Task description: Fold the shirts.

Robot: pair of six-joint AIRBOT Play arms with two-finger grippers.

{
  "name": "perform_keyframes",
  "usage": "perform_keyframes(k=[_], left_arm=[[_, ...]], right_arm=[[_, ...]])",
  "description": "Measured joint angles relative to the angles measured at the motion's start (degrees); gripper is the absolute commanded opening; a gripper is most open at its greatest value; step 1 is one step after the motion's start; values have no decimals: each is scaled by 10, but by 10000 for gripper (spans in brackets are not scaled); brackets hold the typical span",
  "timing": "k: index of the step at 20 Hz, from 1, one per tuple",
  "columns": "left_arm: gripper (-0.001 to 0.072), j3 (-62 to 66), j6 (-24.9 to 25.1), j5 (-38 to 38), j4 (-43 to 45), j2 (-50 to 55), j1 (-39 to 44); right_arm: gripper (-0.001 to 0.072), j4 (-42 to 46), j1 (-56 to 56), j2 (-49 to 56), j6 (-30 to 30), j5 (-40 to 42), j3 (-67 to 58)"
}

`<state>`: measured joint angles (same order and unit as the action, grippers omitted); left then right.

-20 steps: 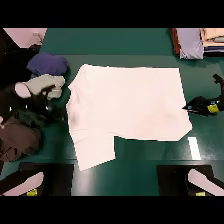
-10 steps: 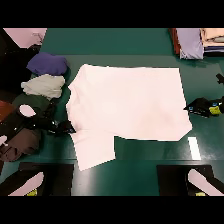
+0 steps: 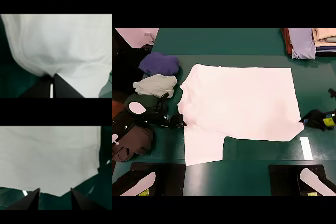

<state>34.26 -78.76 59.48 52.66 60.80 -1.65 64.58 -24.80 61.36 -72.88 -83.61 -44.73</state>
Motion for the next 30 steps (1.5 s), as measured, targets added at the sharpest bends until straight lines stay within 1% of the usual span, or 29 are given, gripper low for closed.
perform_keyframes(k=[6,7,8,9,10,11,12,16,19,24,30], left_arm=[[23,10,10,-4,-5,0,0],[23,11,11,-4,-6,0,0],[23,11,11,-4,-6,0,0],[23,11,11,-5,-6,0,0],[23,12,11,-5,-6,0,0],[23,11,11,-5,-6,0,0],[22,12,12,-4,-6,0,0],[22,33,11,-2,-3,-25,0],[23,118,10,-2,1,-75,0],[23,377,9,7,6,-129,0],[23,670,8,5,8,-141,0]], right_arm=[[443,-3,-40,0,-6,59,101],[423,-10,-40,0,-6,71,112],[423,-14,-37,0,-7,83,120],[331,-21,-30,0,-8,90,126],[164,-25,-20,-1,-8,100,130],[69,-22,-9,0,-8,111,133],[14,-24,3,0,-6,118,132],[13,-29,45,-9,-2,110,86],[13,-33,72,-43,-11,101,0],[13,-35,111,-116,-28,129,-210],[13,-33,125,-158,-40,153,-468]])
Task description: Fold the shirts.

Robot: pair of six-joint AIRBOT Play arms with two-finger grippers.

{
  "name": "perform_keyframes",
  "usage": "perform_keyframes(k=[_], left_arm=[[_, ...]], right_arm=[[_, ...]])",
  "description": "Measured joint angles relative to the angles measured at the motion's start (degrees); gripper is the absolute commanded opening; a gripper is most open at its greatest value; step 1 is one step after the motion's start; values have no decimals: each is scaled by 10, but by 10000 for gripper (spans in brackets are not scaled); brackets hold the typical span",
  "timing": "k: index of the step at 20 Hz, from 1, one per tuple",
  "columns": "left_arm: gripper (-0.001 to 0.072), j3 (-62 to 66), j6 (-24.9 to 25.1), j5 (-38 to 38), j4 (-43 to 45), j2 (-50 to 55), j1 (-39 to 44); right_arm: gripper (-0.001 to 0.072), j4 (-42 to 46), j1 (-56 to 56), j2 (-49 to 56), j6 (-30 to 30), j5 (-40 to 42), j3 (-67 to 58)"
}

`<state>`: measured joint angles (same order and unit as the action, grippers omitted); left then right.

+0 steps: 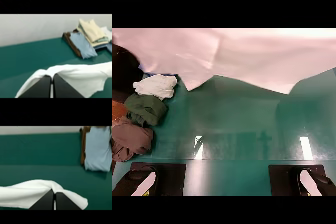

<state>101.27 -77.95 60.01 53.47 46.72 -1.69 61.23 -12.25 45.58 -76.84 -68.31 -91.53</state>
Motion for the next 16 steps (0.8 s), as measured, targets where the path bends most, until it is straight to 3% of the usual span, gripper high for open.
perform_keyframes(k=[4,8,12,16], left_arm=[[23,148,-8,2,-2,-3,0],[22,221,-15,3,-30,-7,0],[23,166,-23,16,-30,-1,0],[23,33,-27,68,-24,45,0]], right_arm=[[13,14,2,-17,-4,-2,-119],[13,50,2,-1,-23,-58,-220],[12,67,2,60,-36,-152,-266],[12,75,3,139,-43,-236,-194]])
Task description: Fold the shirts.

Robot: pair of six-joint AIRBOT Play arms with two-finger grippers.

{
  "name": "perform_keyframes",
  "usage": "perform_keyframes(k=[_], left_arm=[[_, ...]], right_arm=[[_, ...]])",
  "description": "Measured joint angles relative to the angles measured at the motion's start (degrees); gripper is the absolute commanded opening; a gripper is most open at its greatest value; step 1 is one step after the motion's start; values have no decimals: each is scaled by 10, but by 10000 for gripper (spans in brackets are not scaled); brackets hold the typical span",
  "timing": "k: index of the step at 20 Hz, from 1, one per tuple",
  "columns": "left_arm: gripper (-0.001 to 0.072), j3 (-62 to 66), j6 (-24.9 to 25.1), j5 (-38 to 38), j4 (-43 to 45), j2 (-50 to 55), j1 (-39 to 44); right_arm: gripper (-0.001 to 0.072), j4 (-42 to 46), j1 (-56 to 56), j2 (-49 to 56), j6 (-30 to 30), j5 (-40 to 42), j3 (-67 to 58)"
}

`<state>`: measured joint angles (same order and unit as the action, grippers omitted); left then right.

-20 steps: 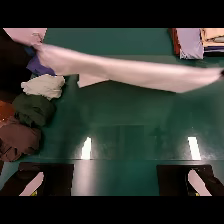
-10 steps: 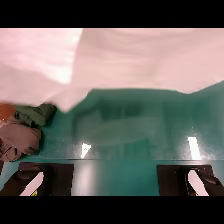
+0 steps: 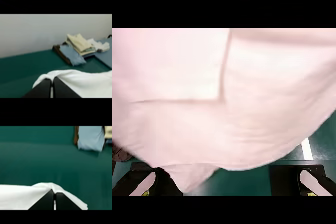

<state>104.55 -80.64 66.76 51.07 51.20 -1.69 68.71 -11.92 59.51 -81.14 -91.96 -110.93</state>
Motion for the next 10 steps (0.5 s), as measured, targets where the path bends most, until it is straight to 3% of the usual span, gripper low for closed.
perform_keyframes(k=[5,10], left_arm=[[23,-156,14,31,1,115,0],[23,-213,49,-33,-3,262,0]], right_arm=[[12,5,33,115,-2,-27,127],[13,4,67,234,-2,78,185]])
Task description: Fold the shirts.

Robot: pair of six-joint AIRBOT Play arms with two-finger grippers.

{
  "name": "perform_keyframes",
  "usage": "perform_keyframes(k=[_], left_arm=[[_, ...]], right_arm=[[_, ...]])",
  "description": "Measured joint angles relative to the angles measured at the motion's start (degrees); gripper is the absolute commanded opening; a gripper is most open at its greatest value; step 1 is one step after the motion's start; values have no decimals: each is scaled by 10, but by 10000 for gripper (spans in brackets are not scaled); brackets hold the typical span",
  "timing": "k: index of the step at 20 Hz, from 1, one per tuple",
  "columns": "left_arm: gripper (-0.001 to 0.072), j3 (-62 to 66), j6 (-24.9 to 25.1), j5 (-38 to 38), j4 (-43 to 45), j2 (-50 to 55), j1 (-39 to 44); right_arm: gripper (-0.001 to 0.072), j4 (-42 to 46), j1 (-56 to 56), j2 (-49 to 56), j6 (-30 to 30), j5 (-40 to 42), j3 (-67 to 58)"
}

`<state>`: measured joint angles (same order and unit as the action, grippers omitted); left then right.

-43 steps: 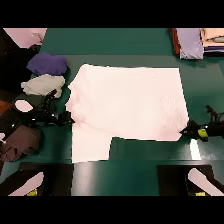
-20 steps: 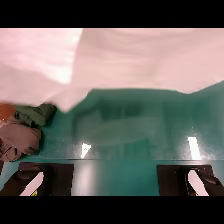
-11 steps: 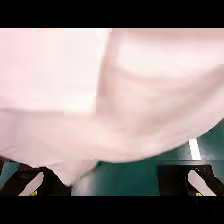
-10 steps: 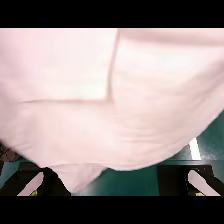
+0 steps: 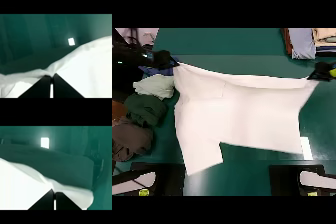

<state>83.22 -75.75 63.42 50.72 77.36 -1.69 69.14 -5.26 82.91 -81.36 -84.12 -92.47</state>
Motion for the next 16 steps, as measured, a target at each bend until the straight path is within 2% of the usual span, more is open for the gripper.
perform_keyframes(k=[4,7,11,16], left_arm=[[23,-10,10,-116,-13,62,0],[23,-12,47,-165,-17,78,0],[22,-18,106,-126,10,85,0],[24,-70,130,-80,56,88,0]], right_arm=[[12,0,8,80,0,83,-28],[12,-1,8,111,0,119,-57],[11,1,8,118,5,118,-52],[12,20,11,73,-1,146,73]])
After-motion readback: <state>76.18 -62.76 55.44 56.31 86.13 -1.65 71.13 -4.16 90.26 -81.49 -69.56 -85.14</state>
